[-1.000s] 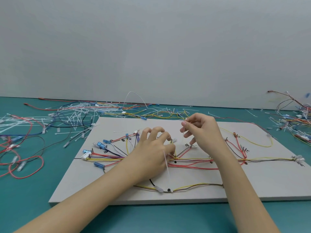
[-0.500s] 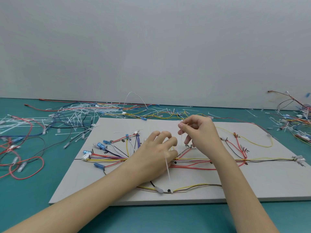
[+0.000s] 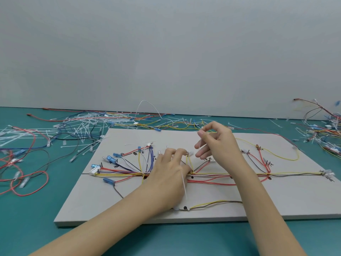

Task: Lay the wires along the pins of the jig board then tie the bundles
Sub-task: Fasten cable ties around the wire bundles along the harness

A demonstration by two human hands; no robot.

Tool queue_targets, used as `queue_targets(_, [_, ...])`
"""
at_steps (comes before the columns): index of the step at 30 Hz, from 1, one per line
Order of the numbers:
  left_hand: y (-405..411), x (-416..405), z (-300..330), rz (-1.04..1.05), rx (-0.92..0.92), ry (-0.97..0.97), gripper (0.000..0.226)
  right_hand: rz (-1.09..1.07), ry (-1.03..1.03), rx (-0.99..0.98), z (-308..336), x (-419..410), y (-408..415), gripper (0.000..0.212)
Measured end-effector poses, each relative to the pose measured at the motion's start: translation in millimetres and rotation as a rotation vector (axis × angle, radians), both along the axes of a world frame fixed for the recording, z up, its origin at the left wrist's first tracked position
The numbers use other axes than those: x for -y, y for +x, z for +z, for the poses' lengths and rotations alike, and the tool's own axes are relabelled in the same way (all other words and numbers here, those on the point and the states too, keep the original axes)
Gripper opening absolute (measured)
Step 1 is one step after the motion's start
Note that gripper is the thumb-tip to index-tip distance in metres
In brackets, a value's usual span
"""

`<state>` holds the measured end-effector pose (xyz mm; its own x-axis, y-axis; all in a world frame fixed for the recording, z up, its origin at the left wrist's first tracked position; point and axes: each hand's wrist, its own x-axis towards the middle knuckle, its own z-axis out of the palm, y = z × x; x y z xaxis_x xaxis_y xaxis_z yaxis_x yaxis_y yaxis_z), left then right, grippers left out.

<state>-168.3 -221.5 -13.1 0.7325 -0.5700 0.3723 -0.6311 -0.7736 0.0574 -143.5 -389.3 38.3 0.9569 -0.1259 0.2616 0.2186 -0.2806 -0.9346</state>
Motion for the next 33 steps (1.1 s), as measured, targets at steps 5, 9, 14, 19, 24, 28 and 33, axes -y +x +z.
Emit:
queue_targets(5, [7.3, -4.2, 8.3, -0.010, -0.289, -0.162, 0.047, 0.075, -0.001, -0.041, 0.4, -2.4, -1.1, 0.007])
queue_targets(9, [12.3, -2.5, 12.7, 0.015, -0.463, -0.212, 0.057, 0.102, 0.009, -0.041, 0.7, -3.5, -1.3, 0.008])
queue_targets(14, [15.8, 1.1, 27.6, 0.105, -0.677, -0.277, 0.066, 0.132, 0.008, -0.034, 0.2, -5.7, -1.5, 0.008])
queue_targets(19, [17.5, 5.7, 47.3, 0.199, -0.843, -0.311, 0.051, 0.149, 0.033, -0.009, 1.7, -4.9, -2.5, 0.008])
queue_targets(24, [25.4, 8.1, 55.9, 0.219, -1.023, -0.352, 0.033, 0.176, 0.013, -0.037, -0.4, -8.0, -3.0, 0.008])
queue_targets(28, [26.4, 2.1, 51.8, 0.234, -1.054, -0.427, 0.030, 0.195, -0.025, -0.047, -3.2, -14.4, -3.6, 0.008])
queue_targets(33, [25.9, 3.4, 42.7, 0.238, -0.938, -0.418, 0.042, 0.201, -0.090, -0.082, -8.0, -14.4, -1.7, 0.012])
